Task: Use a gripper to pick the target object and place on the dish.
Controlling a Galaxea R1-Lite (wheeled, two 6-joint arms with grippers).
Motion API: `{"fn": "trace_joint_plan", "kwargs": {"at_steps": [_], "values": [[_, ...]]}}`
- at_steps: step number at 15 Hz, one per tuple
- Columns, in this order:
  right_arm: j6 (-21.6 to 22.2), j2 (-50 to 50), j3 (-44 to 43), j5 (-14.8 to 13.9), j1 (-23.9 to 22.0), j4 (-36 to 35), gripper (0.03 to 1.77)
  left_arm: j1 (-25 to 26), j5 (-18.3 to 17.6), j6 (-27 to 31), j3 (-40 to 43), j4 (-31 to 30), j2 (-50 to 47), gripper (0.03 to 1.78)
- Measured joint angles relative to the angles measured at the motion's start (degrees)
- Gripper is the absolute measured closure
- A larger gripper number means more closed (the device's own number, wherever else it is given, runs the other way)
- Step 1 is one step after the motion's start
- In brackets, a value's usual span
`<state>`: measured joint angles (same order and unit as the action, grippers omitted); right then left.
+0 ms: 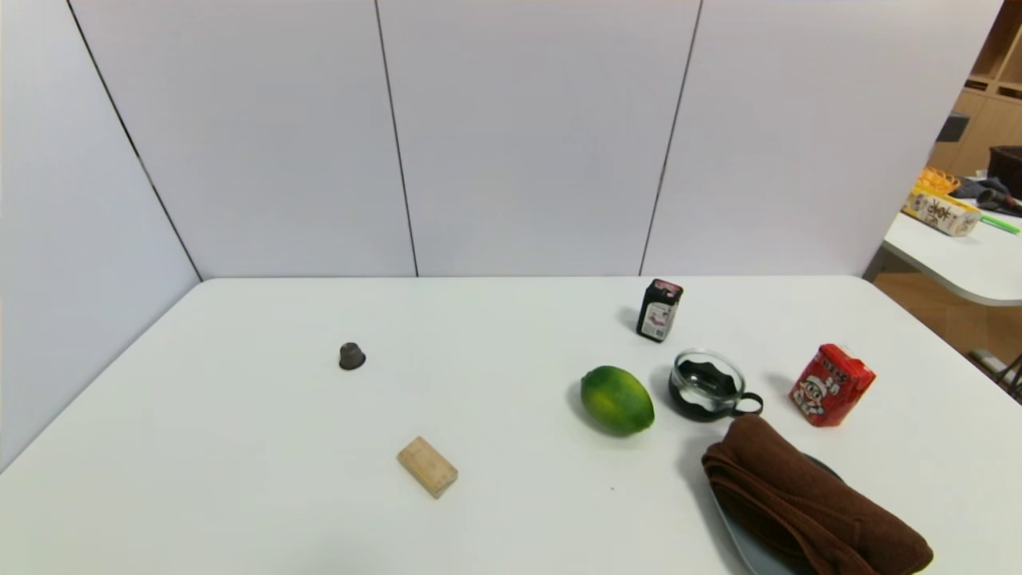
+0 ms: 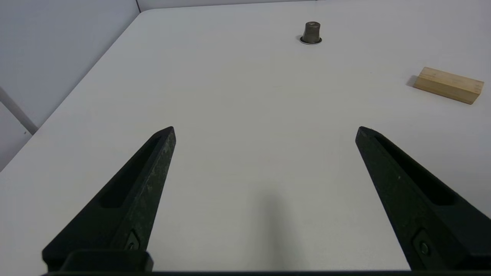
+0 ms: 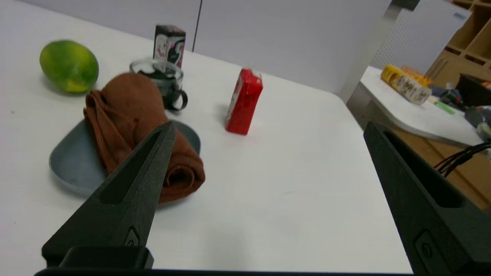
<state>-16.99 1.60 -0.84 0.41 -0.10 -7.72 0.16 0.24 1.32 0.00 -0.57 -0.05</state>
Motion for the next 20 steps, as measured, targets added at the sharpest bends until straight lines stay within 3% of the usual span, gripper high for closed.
{"fn": "trace_joint_plan", "kwargs": {"at_steps": [4,9,20], "values": [[1.2,-1.4,0.8,1.5,0.0,4.7,0.10,0.0,0.0,0.0,0.0,0.0,0.0,0.12],[7.4,-1.6,0.8,2.0,0.0,5.5,0.10,0.0,0.0,0.0,0.0,0.0,0.0,0.12],[7.5,-1.7,0.8,2.1,0.0,6.6,0.10,0.0,0.0,0.0,0.0,0.0,0.0,0.12]]}}
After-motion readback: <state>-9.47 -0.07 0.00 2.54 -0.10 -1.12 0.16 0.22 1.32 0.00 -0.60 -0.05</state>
